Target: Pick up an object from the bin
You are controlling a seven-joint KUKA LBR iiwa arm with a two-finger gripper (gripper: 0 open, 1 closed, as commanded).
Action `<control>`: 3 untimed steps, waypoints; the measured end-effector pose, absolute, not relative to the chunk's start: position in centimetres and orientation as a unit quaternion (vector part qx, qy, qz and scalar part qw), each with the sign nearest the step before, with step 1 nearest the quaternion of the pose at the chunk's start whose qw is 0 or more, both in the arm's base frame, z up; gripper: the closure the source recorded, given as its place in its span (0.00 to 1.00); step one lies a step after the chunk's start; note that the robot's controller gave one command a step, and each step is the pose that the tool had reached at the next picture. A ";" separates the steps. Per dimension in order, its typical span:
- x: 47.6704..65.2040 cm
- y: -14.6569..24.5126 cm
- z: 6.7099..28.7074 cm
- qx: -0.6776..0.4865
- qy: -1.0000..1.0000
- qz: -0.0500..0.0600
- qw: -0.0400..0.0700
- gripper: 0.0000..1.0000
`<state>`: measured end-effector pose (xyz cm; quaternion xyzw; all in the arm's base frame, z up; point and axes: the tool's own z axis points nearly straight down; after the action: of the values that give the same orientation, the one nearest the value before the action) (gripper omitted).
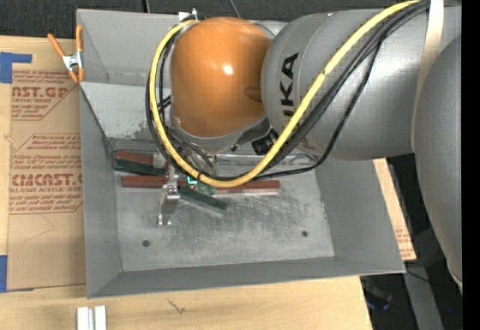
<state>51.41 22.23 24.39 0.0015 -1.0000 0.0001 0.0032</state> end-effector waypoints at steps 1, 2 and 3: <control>51.6 22.1 24.8 0.000 -1.000 -0.001 -0.001 0.00; 55.1 21.0 16.4 -0.020 -1.000 -0.002 -0.003 0.00; 55.9 13.7 15.5 -0.033 -0.999 0.000 0.000 0.00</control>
Offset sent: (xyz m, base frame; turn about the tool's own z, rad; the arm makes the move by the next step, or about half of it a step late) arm 0.0729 -0.0261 -0.1739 0.0882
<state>55.85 13.67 15.48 -0.0325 -0.9995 -0.0005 0.0002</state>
